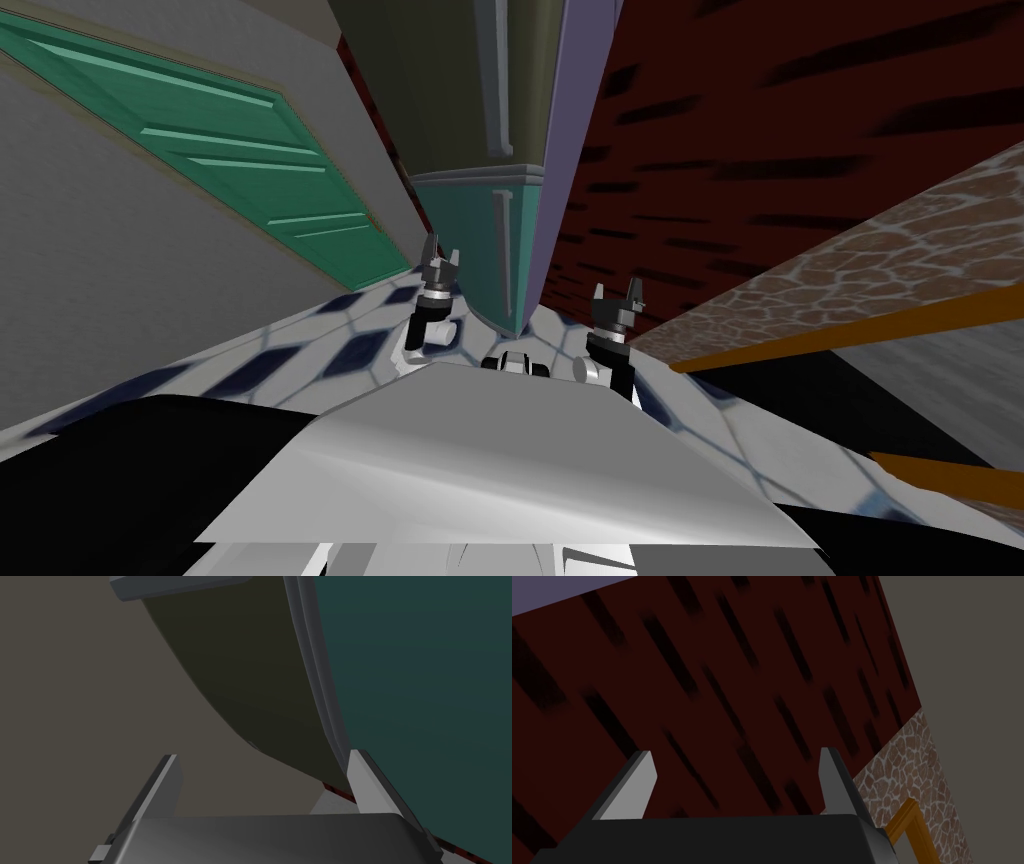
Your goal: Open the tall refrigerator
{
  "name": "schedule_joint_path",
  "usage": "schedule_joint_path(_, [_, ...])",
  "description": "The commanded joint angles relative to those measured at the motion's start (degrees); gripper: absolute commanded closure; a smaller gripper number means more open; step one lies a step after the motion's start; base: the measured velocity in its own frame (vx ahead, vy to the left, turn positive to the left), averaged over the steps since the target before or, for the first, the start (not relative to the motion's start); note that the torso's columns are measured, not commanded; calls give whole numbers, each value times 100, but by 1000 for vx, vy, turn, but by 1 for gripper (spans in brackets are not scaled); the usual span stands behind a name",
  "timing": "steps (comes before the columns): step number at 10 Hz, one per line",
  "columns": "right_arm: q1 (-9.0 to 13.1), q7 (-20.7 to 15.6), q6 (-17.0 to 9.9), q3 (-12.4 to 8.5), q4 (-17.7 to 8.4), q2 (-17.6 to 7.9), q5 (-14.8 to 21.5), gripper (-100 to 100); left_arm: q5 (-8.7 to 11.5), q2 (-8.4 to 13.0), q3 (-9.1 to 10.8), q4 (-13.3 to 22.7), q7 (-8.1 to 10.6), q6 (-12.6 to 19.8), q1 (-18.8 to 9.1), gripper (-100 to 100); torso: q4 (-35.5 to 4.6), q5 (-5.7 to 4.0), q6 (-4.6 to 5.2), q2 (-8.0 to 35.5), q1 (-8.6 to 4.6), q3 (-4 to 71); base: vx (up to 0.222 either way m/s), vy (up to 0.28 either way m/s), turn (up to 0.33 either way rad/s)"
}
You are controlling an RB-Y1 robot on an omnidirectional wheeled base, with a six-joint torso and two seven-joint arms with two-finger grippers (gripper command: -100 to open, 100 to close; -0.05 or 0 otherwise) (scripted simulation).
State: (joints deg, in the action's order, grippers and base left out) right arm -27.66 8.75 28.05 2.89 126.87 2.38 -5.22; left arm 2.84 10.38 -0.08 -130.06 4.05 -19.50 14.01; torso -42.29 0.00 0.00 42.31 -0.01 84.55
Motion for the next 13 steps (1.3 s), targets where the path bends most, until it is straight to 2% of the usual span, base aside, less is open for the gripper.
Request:
schedule_joint_path(1, [0, 0, 0, 0, 0, 0, 0, 0, 32, 32, 9, 1, -6, 341, -319, -100, 0, 0, 0, -2, 1, 1, 11, 7, 1])
schedule_joint_path(4, [0, 0, 0, 0, 0, 0, 0, 0, 83, 43, -2, 26, -28, 872, -919, -100, 1, 0, 0, -5, 2, 3, 14, 9, 9])
schedule_joint_path(5, [0, 0, 0, 0, 0, 0, 0, 0, 83, 43, -2, 26, -28, 940, -922, -100, 1, 1, 0, -4, 2, 3, 14, 7, 1])
schedule_joint_path(8, [0, 0, 0, 0, 0, 0, 0, 0, 135, 1, -14, 68, -51, 1490, -1537, -100, 1, 0, 1, -3, 0, 2, 15, 9, 9])
schedule_joint_path(9, [0, 0, 0, 0, 0, 0, 0, 0, 135, 1, -14, 68, -51, 1552, -1538, -100, 1, 0, 0, -3, 2, 2, 14, 8, 1])
schedule_joint_path(11, [0, 0, 0, 0, 0, 0, 0, 0, 169, -54, -23, 113, -67, 1914, -1939, -100, 0, 0, 1, -2, 0, 1, 13, 7, 10])
schedule_joint_path(12, [0, 0, 0, 0, 0, 0, 0, 0, 169, -54, -23, 113, -67, 1969, -1956, -100, 1, 0, 0, -2, 1, 2, 12, 6, 2])
schedule_joint_path(13, [0, 0, 0, 0, 0, 0, 0, 0, 187, -87, -27, 141, -75, 2180, -2168, -100, 1, 1, 0, -2, 1, 1, 12, 6, 7])
